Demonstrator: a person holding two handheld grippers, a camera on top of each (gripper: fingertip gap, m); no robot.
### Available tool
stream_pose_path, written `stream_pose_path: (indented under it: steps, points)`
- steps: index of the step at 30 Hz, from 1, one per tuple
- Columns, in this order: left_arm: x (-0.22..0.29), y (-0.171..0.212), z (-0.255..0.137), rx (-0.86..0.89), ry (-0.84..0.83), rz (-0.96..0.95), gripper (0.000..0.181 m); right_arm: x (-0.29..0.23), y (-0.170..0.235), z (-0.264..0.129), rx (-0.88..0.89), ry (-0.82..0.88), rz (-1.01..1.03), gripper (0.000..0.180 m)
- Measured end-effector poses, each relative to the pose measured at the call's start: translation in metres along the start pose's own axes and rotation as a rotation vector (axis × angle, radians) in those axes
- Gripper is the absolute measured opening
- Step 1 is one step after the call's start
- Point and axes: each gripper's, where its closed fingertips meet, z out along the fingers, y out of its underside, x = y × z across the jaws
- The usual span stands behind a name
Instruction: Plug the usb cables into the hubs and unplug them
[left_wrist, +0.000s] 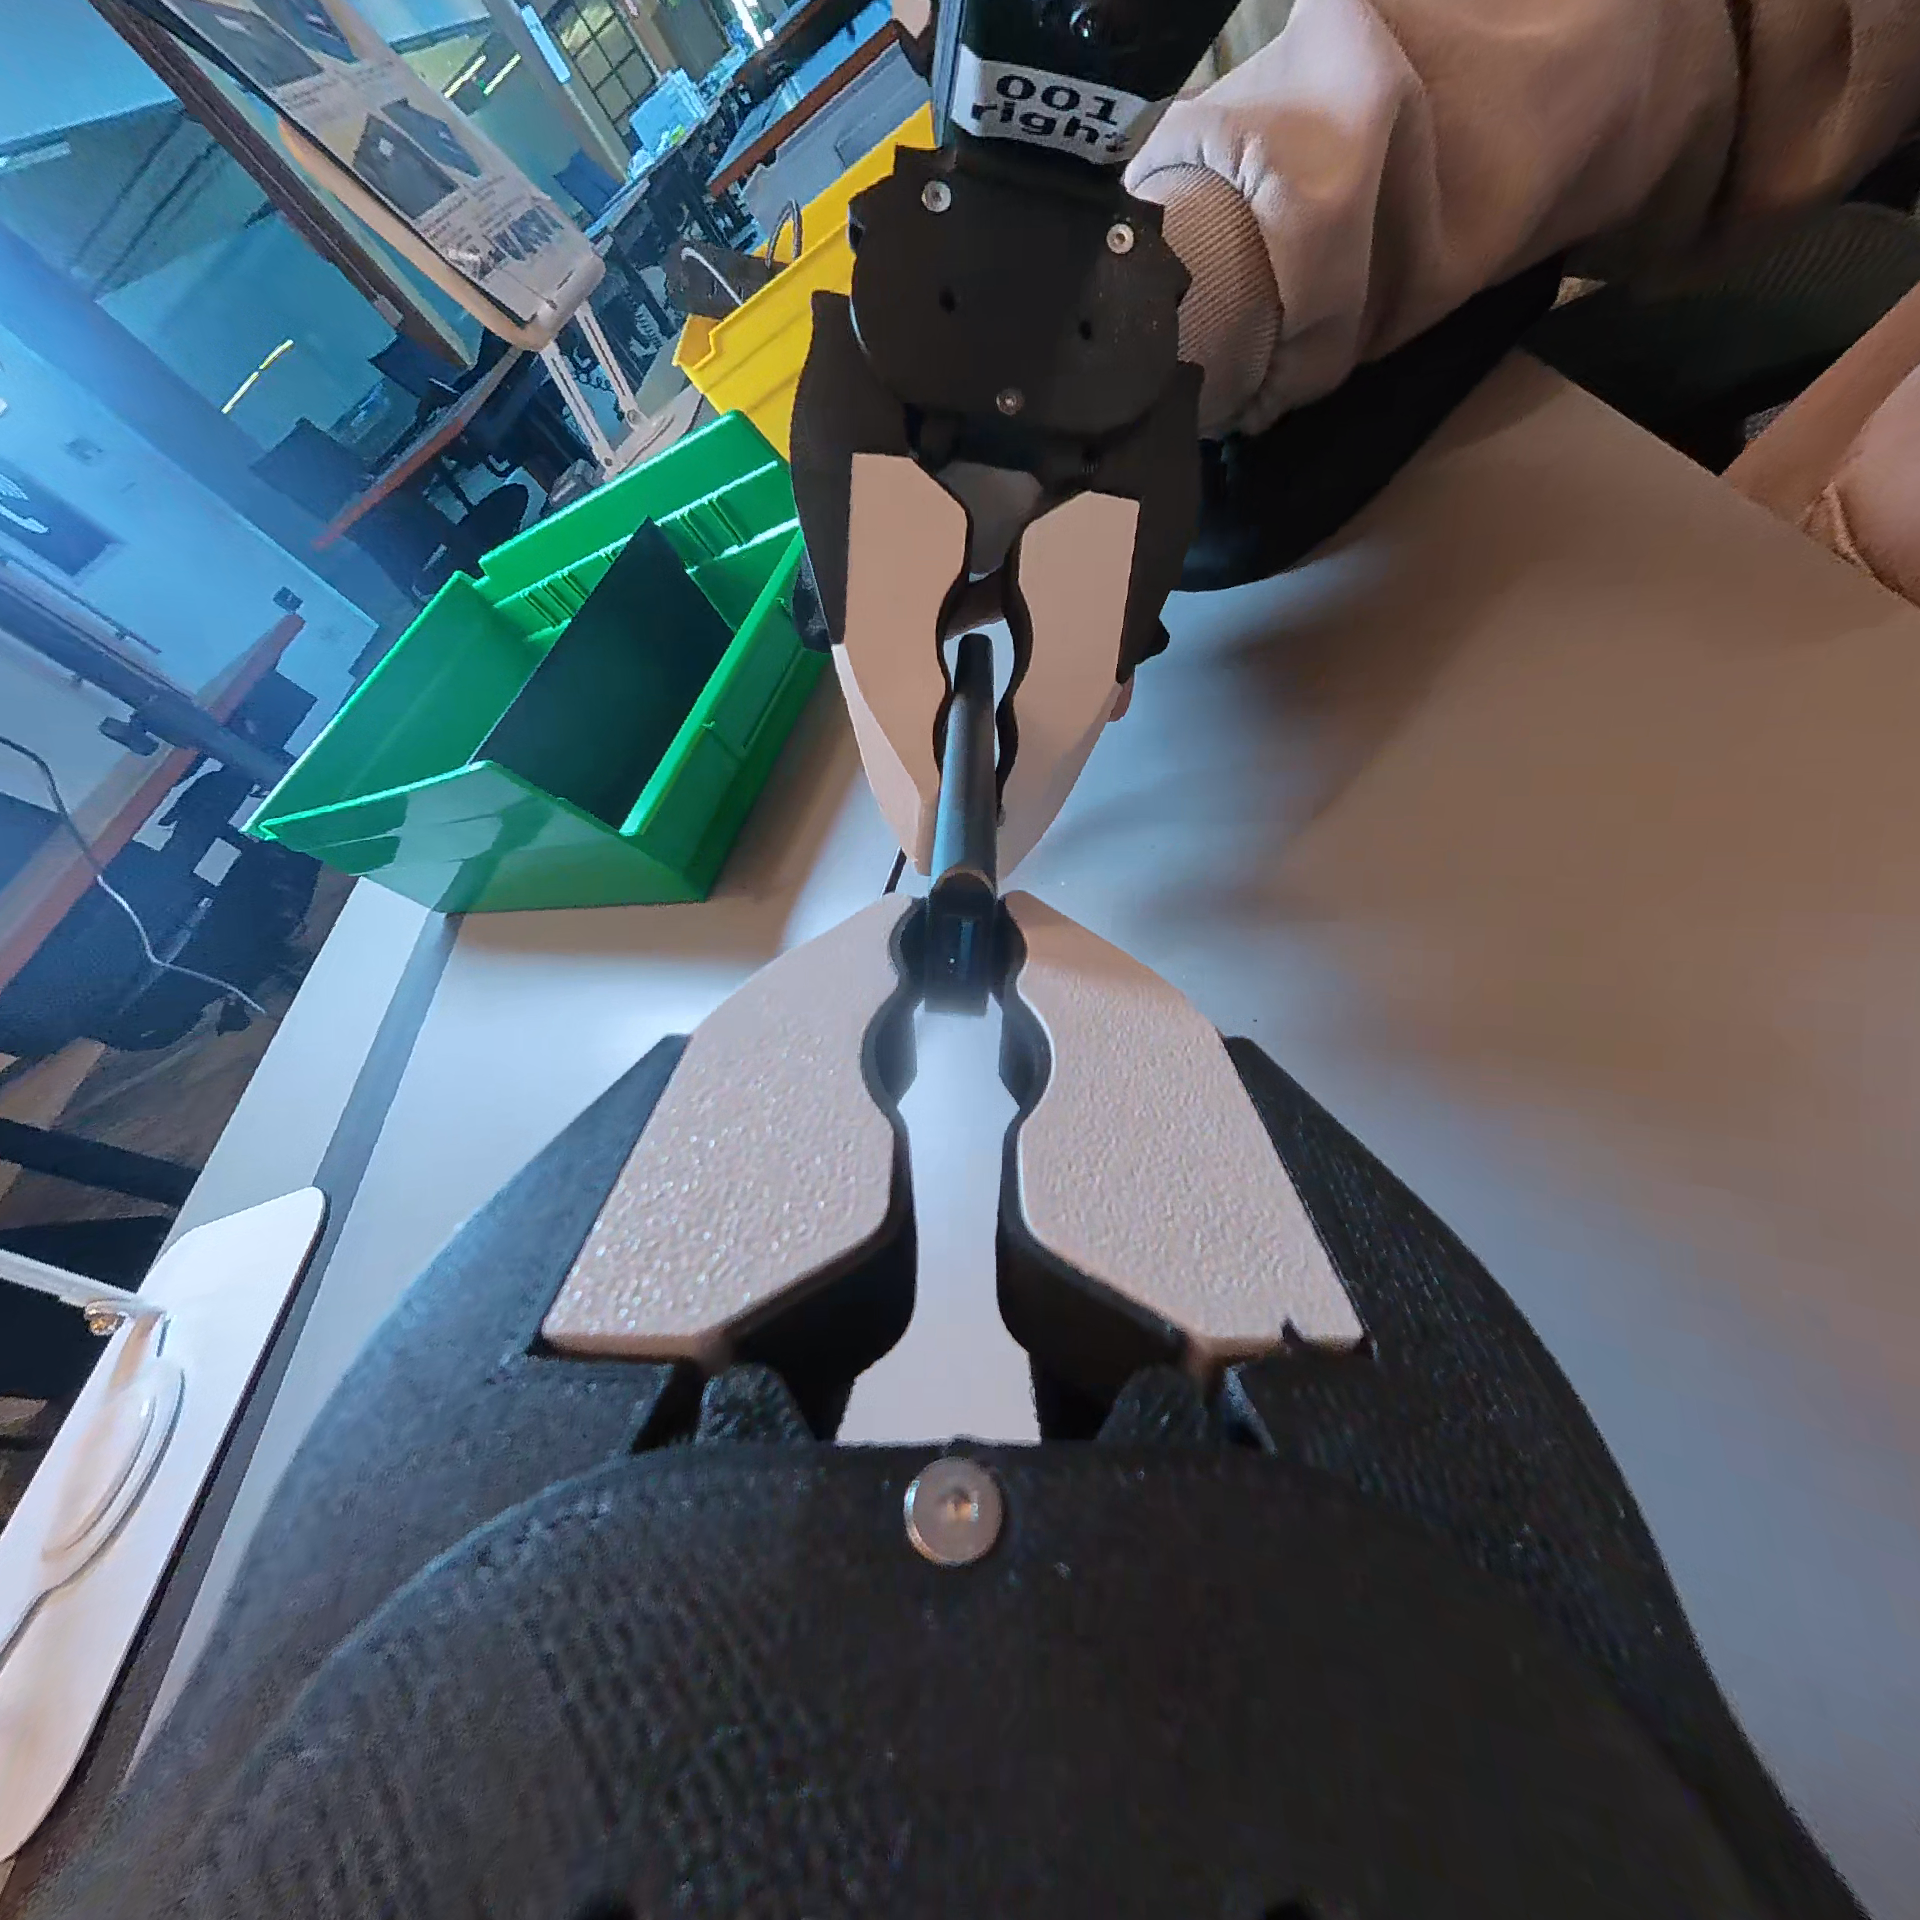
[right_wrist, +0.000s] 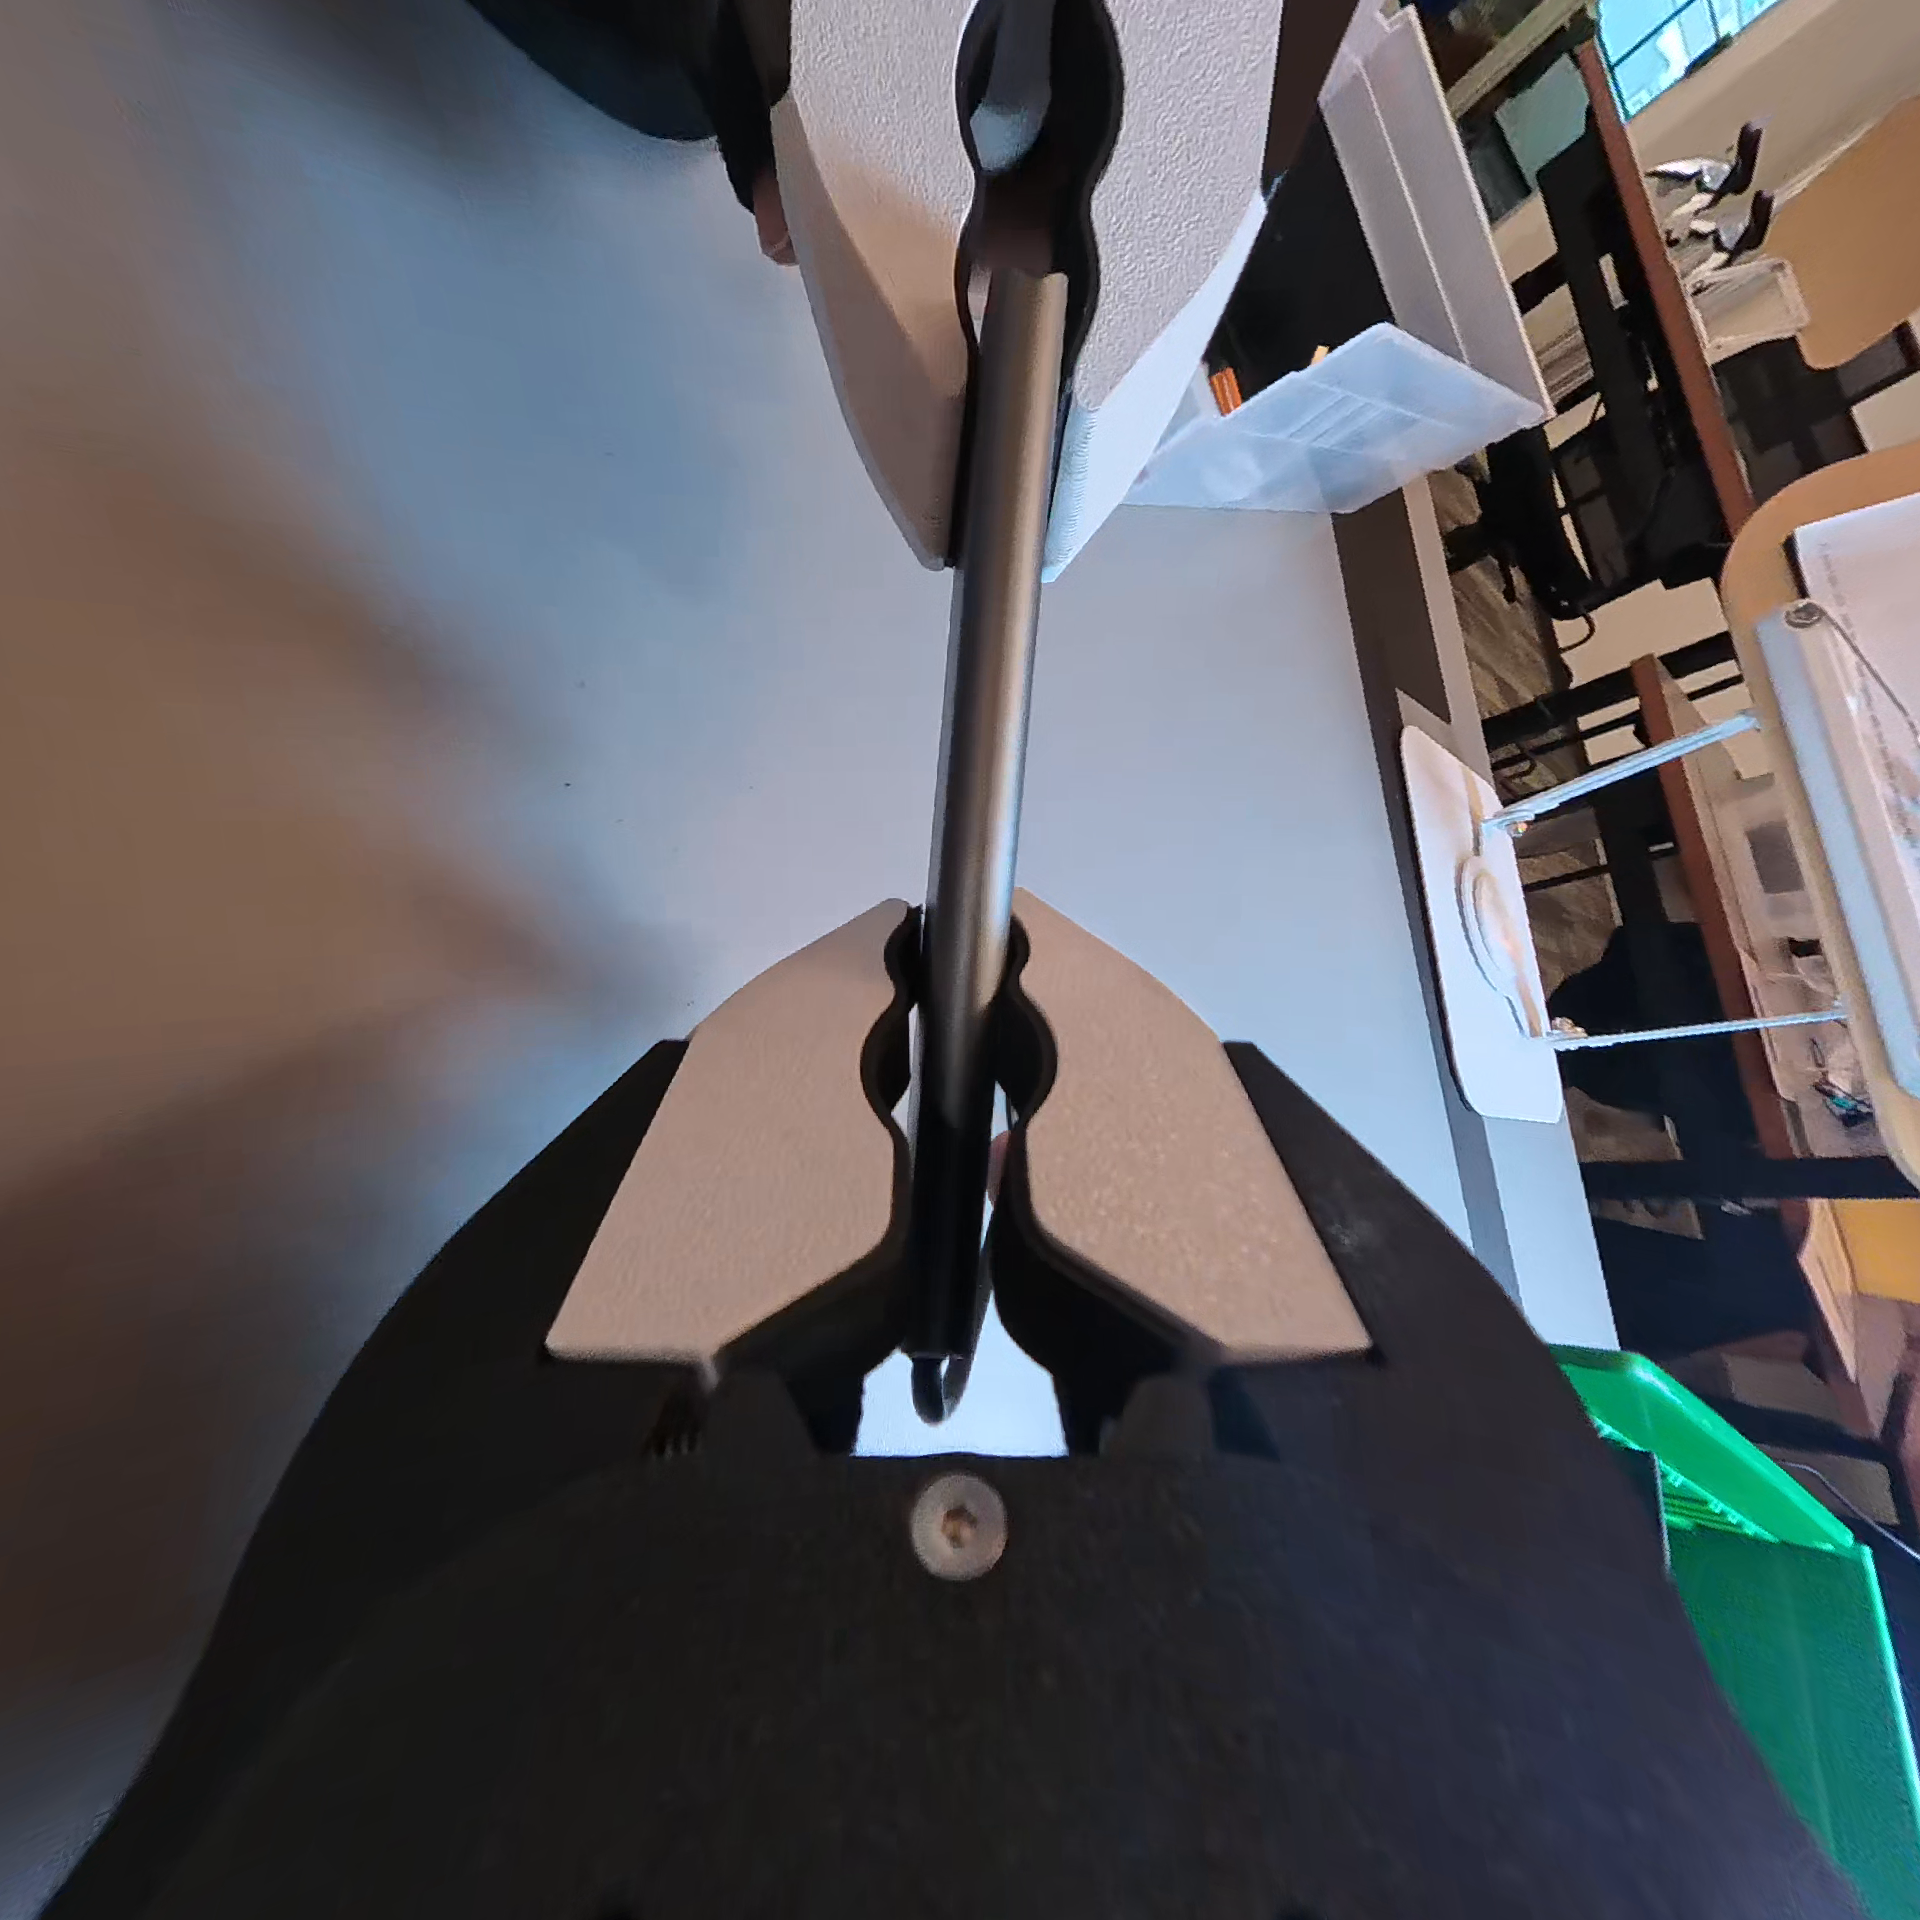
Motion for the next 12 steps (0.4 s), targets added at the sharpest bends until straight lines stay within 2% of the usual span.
stream_pose_path:
  steps: [1,8,12]
  points:
    - [0.001,0.000,0.000,0.000,0.005,0.004,0.011,-0.002,0.000,0.000,0.003,-0.007,-0.004,0.011]
    - [0.011,-0.021,0.006,0.054,0.006,0.066,0.011,-0.009,-0.012,0.000,0.105,-0.044,0.010,0.012]
    - [0.016,-0.029,0.007,0.070,0.014,0.083,0.011,-0.013,-0.016,0.003,0.104,-0.036,-0.018,0.013]
